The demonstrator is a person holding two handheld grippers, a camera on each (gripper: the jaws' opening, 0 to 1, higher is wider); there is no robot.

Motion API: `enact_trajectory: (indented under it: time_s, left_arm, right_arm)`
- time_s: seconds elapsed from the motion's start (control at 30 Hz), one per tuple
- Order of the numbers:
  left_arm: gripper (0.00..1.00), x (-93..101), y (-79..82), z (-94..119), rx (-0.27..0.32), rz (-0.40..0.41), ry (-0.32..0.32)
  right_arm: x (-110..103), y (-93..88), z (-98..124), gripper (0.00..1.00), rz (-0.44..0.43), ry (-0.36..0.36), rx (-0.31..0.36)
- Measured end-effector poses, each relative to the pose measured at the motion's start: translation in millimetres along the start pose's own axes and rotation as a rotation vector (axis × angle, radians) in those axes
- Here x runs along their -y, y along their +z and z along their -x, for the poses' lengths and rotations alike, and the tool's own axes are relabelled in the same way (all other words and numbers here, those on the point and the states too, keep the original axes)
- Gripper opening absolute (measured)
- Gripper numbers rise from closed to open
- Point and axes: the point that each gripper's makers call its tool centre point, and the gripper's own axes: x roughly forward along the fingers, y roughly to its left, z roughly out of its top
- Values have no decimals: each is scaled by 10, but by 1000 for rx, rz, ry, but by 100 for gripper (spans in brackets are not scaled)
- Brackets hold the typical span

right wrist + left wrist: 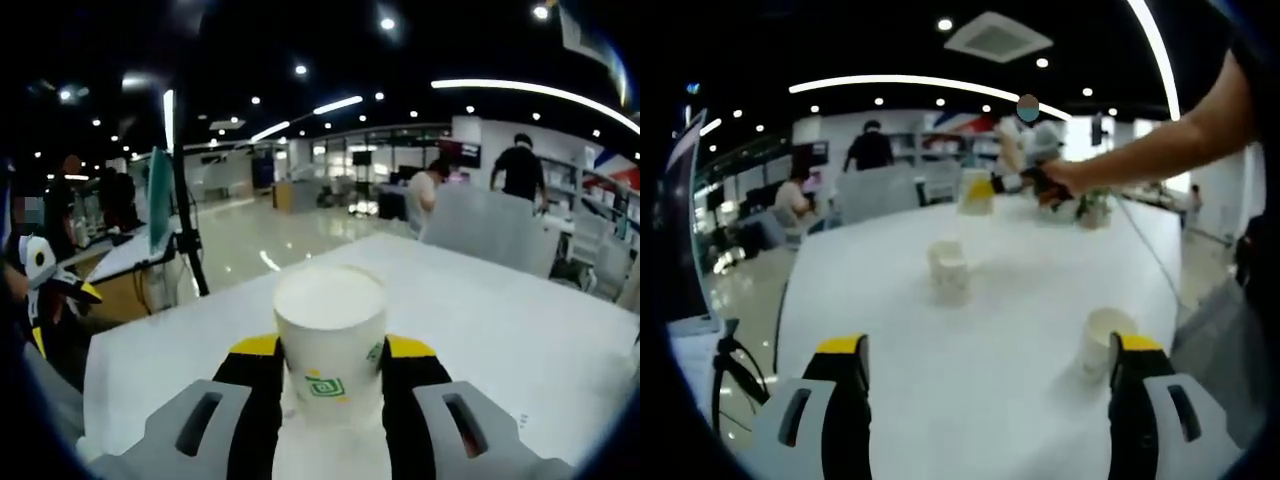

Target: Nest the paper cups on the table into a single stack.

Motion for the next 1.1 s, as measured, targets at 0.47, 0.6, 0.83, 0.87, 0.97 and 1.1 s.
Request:
enact_trajectory:
  time_s: [0.47,0.6,0.83,0.87,0.97,1.1]
  left_arm:
    - [99,71,35,23,-2,16,3]
    - [99,80,59,43,5,35,2]
    - [99,73,177,91,23,52,3]
    - [99,73,194,99,30,52,4]
    - [99,75,219,115,43,68,5]
    - [99,99,241,146,52,79,5]
  right_arm:
    - [-289,-19,182,36,12,29,-9]
    - [-366,9,256,36,15,33,-4]
    - [-487,73,412,36,11,29,9]
    - [-510,87,437,36,10,31,14]
    - [-568,102,498,36,6,35,17]
    - [-636,100,576,36,5,38,16]
